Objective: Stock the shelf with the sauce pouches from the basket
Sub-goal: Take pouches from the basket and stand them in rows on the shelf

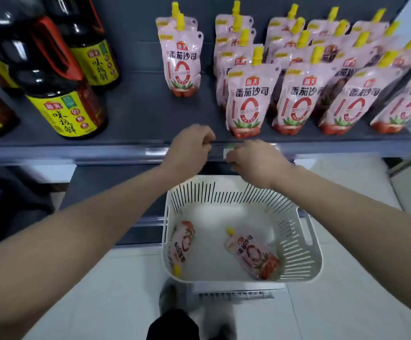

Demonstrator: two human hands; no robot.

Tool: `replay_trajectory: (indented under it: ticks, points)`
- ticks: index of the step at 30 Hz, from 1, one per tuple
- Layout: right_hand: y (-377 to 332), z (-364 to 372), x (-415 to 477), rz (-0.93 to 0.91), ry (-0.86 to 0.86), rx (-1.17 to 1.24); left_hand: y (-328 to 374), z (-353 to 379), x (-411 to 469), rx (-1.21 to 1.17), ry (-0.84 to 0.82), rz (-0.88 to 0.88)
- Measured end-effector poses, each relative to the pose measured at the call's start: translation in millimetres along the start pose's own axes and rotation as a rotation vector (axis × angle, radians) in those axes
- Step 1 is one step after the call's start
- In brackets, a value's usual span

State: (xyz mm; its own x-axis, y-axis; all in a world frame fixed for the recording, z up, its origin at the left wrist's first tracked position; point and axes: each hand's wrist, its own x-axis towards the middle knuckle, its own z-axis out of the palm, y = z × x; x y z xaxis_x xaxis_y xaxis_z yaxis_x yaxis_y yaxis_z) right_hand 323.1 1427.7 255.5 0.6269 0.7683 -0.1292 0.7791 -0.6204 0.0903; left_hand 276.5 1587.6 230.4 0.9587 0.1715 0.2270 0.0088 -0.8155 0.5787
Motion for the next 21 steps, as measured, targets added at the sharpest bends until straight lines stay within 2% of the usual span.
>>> replay_trajectory:
  ticks: [2,6,11,15,21]
  points:
    - [2.9,38.4,-13.3,0.02,-0.147,0.004,-6.9,32.7,-27.6,0.099,-0.191,-0.042]
    - [8.8,109.7,-28.8,0.066,-0.356,0.072,-33.3,83.8,-73.1,0.293,-0.571,-0.244]
    - [18.3,187.2,-29.4,0.154,-0.563,0.199,-56.8,117.1,-109.1,0.495,-0.854,-0.414]
    - [25.9,234.5,-22.9,0.267,-0.678,0.297,-66.4,143.6,-114.0,0.624,-0.886,-0.522]
    - [27.2,285.4,-22.4,0.407,-0.686,0.447,-69.0,166.5,-111.3,0.772,-0.865,-0.649]
